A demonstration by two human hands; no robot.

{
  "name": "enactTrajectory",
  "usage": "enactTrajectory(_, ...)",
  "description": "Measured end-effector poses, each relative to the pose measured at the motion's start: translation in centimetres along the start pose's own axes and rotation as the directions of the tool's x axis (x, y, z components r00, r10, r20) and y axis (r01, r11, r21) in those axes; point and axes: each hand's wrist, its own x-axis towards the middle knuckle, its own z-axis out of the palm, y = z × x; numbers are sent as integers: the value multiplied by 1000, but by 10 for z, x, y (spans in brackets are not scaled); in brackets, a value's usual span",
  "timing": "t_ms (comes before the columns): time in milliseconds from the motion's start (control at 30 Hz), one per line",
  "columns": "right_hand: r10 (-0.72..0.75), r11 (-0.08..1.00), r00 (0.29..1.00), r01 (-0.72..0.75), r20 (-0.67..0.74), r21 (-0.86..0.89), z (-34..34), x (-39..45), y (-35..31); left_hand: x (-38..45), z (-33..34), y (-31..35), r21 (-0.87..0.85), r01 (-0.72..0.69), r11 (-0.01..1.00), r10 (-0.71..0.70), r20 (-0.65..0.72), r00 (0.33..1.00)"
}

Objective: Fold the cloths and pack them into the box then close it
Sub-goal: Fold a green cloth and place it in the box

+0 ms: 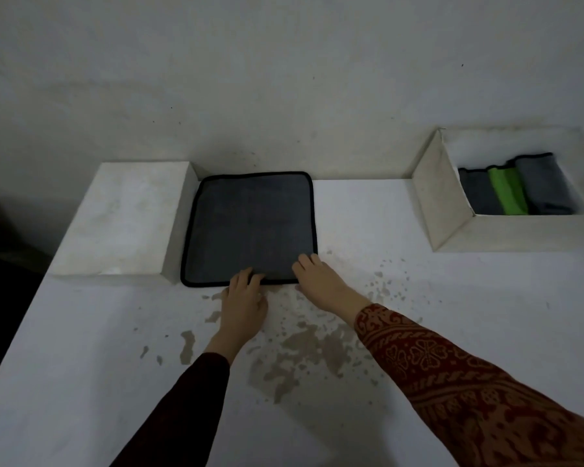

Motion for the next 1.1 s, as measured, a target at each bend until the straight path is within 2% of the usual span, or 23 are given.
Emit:
enactTrajectory(167,-45,999,999,45,-18,29,-6,5,-5,-1,5,-2,-6,3,1000,-3,-32,999)
enactTrajectory(267,-7,987,993,26,-119,161,-9,5,-8,5,5,-1,11,65,998,-64,-70,995)
enactTrajectory(300,-23,983,984,54,-176,174,-14,5,-10,9,4,0,19,81,997,-79,-77,994)
enactTrajectory(367,-88,969,979,127,-186,210,-24,6,-8,19,1,1,58,84,995,-80,-68,994)
enactTrajectory(433,-138,965,979,168,-153,203,-33,8,-4,27,-4,-1,105,74,992,-68,-61,996)
enactTrajectory(533,-135,978,984,151,-115,143,-33,9,8,33,-7,-8,215,38,976,-19,-89,996)
enactTrajectory(633,-102,987,984,118,-146,108,-33,9,19,32,-11,-21,223,43,974,-12,-142,990)
enactTrajectory(733,-36,980,967,83,-251,182,-43,5,31,32,-25,-35,135,64,989,-39,-177,983)
enactTrajectory(833,49,972,934,37,-355,234,-63,-17,51,28,-49,-28,-124,-28,992,0,-216,976)
enactTrajectory(933,127,966,902,-19,-412,257,-79,-61,69,8,-70,-8,-340,-126,932,44,-238,970)
enactTrajectory(1100,223,916,904,-67,-364,396,-83,-157,80,-50,-77,26,-451,-183,874,134,-138,981)
